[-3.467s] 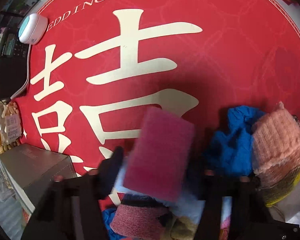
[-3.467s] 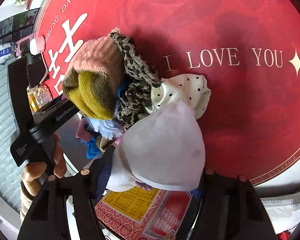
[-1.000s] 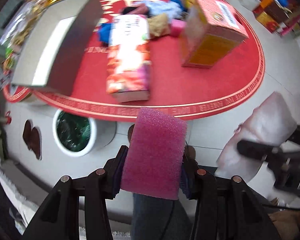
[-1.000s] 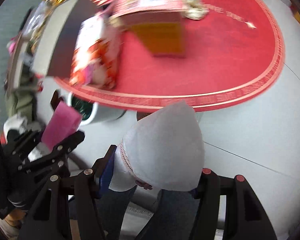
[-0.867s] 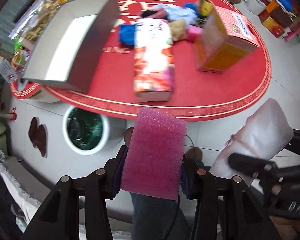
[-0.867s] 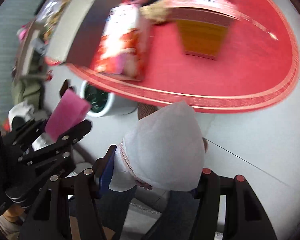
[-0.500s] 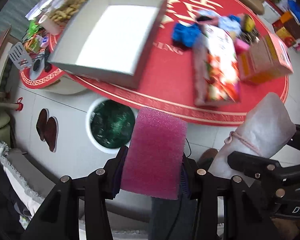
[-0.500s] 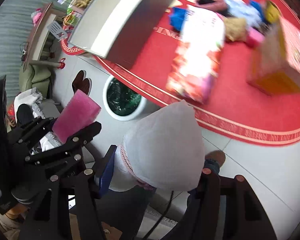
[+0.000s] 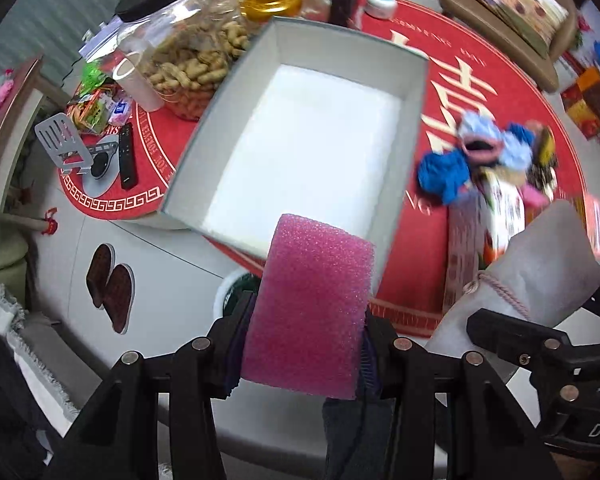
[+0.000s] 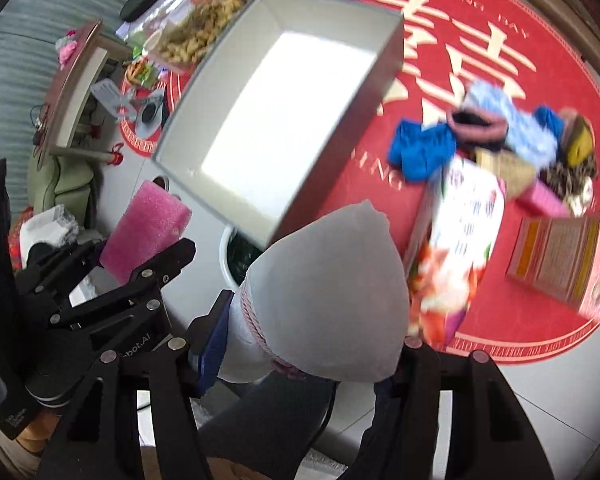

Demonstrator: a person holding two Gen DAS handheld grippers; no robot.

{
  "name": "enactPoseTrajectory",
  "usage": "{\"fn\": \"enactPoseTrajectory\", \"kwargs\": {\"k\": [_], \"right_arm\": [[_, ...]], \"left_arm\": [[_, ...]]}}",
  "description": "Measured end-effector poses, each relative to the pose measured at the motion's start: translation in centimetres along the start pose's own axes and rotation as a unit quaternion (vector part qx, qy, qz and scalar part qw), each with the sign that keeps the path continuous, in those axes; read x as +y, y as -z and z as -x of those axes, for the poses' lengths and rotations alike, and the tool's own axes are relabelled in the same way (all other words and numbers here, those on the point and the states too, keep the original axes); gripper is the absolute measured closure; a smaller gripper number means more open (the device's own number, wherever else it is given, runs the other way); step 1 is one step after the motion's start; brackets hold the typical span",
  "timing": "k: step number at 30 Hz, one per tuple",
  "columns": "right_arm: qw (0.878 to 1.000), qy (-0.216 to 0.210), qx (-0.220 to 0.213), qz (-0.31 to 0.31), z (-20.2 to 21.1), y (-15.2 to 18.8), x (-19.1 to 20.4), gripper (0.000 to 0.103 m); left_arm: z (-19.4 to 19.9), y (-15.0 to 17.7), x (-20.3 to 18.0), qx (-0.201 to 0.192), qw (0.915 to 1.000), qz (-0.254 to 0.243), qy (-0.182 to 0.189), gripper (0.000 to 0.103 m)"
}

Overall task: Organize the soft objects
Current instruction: 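Lower the white bundle and pink sponge over the open white box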

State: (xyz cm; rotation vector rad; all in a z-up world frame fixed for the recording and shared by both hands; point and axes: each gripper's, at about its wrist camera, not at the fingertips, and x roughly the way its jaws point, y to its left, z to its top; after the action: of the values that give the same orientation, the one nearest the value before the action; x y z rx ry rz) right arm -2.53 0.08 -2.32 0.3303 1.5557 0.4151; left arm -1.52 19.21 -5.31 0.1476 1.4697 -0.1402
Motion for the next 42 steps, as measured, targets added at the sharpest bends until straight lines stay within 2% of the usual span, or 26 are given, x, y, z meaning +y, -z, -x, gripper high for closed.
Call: {"fn": "enactPoseTrajectory", "kwargs": {"k": [3,6,11,20,30,42], "right_arm": [[1.000,0.007,-0.012,-0.005,0.5,-2.6,0.7,0.040],[1.000,0.014,-0.022,-0.011,1.0,-4.9,1.1,0.040],[0.999,0.025,-0.039,-0.010,1.4,-8.5,1.6,0.040],[0.998,0.038,-0.049,-0.005,1.0,-13.5,2.4,0.040],[0.998,0.056,-0.028,0.001,-1.0,-15.7,2.6,0.040],[0.998,0.055,-0.008,-0.006,-3.4,-17.2,2.4,0.040]], "left_arm": [[-0.2,-2.1,1.2,0.000,0.9997,0.024,0.002,0.055],[-0.2,-3.6,1.7,-0.006,0.9989,0.040,-0.024,0.055],[-0.7,-6.2,3.1,-0.011,0.9962,0.084,-0.018,0.055],[-2.5,-9.5,4.3,-0.007,0.9935,0.107,-0.039,0.055],[-5.1,-10.9,4.2,0.013,0.9930,0.111,-0.037,0.055],[-7.4,-11.3,4.3,0.036,0.9924,0.114,-0.029,0.055]]}}
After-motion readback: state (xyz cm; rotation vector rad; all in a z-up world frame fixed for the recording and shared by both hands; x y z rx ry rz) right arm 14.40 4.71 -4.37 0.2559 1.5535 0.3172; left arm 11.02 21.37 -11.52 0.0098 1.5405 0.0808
